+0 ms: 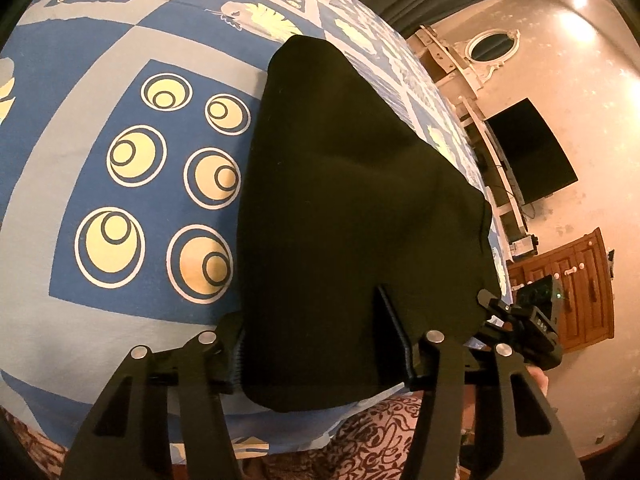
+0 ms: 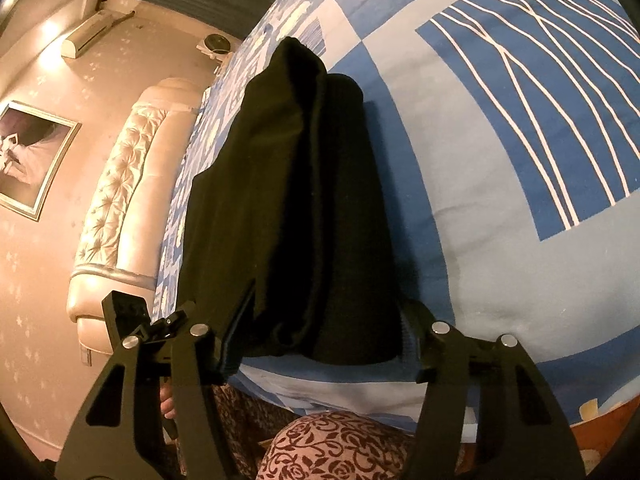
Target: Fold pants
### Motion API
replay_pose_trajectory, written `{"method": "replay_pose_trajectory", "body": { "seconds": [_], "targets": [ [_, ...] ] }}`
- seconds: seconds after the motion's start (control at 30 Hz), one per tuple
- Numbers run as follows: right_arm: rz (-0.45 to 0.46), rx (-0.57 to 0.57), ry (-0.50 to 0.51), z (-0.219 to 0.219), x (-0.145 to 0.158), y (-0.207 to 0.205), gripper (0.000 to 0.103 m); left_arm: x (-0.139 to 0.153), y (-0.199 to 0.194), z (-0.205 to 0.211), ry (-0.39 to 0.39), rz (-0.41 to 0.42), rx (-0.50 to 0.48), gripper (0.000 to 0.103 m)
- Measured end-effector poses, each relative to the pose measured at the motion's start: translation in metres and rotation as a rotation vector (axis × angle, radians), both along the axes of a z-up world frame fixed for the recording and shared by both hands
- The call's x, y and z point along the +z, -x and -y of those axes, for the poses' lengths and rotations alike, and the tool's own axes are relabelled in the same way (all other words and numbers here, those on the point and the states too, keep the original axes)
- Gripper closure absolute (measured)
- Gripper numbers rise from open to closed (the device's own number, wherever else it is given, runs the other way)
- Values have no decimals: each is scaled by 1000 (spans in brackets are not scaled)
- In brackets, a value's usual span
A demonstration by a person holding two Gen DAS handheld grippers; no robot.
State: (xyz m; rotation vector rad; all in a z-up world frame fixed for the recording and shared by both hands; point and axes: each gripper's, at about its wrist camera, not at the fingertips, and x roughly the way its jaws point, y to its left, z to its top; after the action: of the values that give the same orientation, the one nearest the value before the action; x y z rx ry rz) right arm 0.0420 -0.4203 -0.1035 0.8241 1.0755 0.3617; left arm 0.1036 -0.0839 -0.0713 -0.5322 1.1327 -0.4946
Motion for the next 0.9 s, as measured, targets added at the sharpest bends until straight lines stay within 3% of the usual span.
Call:
{"method": "replay_pose_trajectory", "body": {
  "seconds": [0.5, 0.9],
  "targets": [
    [-6, -17, 1, -11, 0, -4, 45, 2, -2, -7, -26, -17, -3, 54],
    [-11, 22, -3, -35, 1, -15, 46, 4, 0, -37, -23, -40, 45, 54]
  ]
}}
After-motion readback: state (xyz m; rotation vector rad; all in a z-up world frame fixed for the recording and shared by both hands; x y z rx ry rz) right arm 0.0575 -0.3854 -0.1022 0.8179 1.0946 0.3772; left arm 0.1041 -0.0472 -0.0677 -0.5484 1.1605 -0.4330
